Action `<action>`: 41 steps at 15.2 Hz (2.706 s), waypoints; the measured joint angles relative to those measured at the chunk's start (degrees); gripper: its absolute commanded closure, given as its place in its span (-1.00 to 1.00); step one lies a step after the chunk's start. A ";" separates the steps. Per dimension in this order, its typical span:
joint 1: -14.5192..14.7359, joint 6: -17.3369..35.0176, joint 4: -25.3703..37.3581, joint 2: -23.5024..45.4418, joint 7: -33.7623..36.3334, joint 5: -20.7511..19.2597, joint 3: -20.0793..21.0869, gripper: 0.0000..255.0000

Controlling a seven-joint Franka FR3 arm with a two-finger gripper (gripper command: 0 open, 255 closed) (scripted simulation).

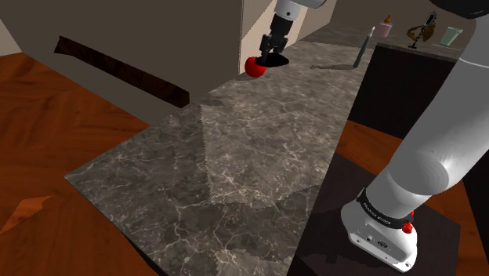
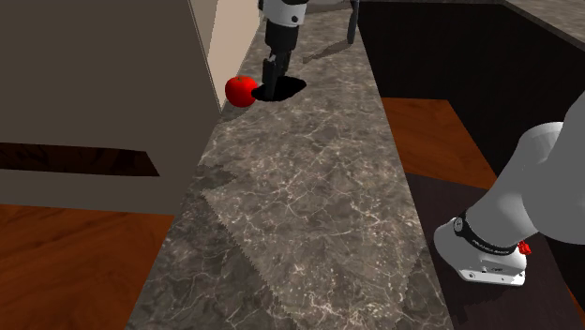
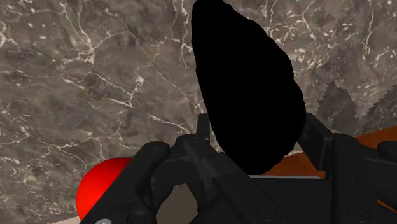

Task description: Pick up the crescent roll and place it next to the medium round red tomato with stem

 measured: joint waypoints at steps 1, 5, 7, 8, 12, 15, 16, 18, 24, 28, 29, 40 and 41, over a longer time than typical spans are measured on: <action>0.01 0.55 -0.38 0.19 -0.14 0.09 0.03 1.00; -0.06 3.07 -2.09 1.10 -0.98 0.55 0.04 1.00; -0.07 4.57 -3.17 1.59 -1.42 0.84 0.09 1.00; -0.10 5.10 -3.47 1.85 -1.63 0.97 0.09 1.00; -0.07 8.02 -5.48 2.83 -2.43 1.56 0.23 1.00; -0.02 10.05 -6.87 3.52 -2.97 2.02 0.37 1.00; -0.05 10.78 -7.23 3.93 -3.25 2.23 0.40 1.00; -0.02 11.98 -7.54 4.85 -3.57 2.58 0.52 1.00; -0.14 15.91 -9.49 6.99 -5.04 3.78 0.83 1.00; -0.25 17.91 -10.31 8.27 -5.88 4.49 1.04 1.00; -0.25 18.07 -10.37 8.38 -5.93 4.54 1.06 1.00; -0.26 18.26 -10.40 8.50 -6.00 4.61 1.08 -1.00; -0.29 17.67 -10.46 7.86 -5.88 4.39 0.97 -1.00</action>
